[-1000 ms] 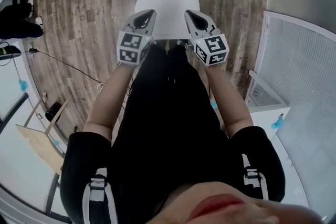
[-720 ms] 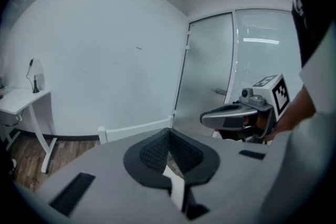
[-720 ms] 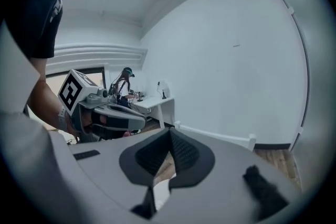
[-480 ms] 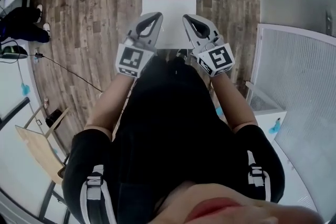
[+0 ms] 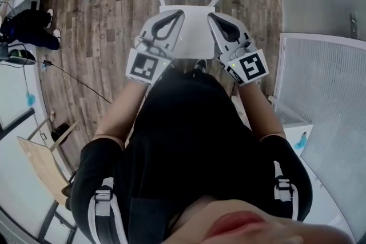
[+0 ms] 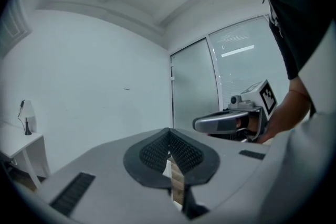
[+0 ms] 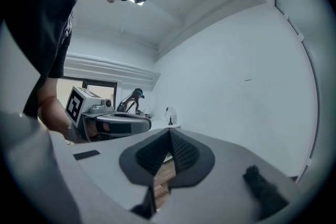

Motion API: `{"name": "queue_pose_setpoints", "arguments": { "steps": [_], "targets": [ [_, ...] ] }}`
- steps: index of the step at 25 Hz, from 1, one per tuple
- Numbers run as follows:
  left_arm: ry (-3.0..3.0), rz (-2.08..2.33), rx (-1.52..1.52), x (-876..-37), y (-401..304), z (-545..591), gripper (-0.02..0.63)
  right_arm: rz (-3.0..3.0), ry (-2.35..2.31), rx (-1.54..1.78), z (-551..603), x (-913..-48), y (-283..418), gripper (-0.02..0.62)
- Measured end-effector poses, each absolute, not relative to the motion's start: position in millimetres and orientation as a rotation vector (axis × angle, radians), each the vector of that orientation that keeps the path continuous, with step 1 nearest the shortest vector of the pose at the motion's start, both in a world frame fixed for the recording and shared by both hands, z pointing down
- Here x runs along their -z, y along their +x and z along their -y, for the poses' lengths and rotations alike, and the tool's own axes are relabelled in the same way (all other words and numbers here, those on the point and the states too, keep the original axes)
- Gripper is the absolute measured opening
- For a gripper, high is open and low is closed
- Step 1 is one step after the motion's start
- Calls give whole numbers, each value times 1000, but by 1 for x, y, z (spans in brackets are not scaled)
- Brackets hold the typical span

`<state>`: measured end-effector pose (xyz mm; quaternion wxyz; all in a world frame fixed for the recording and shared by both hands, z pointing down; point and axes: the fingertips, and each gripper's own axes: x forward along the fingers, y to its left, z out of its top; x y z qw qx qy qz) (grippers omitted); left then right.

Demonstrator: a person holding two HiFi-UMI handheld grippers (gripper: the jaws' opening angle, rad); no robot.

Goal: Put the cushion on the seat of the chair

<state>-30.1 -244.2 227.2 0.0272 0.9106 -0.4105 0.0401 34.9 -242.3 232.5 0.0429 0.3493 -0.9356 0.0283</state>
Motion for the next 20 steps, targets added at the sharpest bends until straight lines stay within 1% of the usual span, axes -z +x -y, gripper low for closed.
{"name": "queue_pose_setpoints", "arguments": {
  "steps": [5, 20],
  "targets": [
    [2817, 1256, -97, -219, -26, 244, 11, 2884, 1055, -38, 244, -217, 32, 15],
    [2841, 1248, -99, -217, -24, 246, 11, 2895, 1044, -19, 243, -218, 28, 15]
  ]
}}
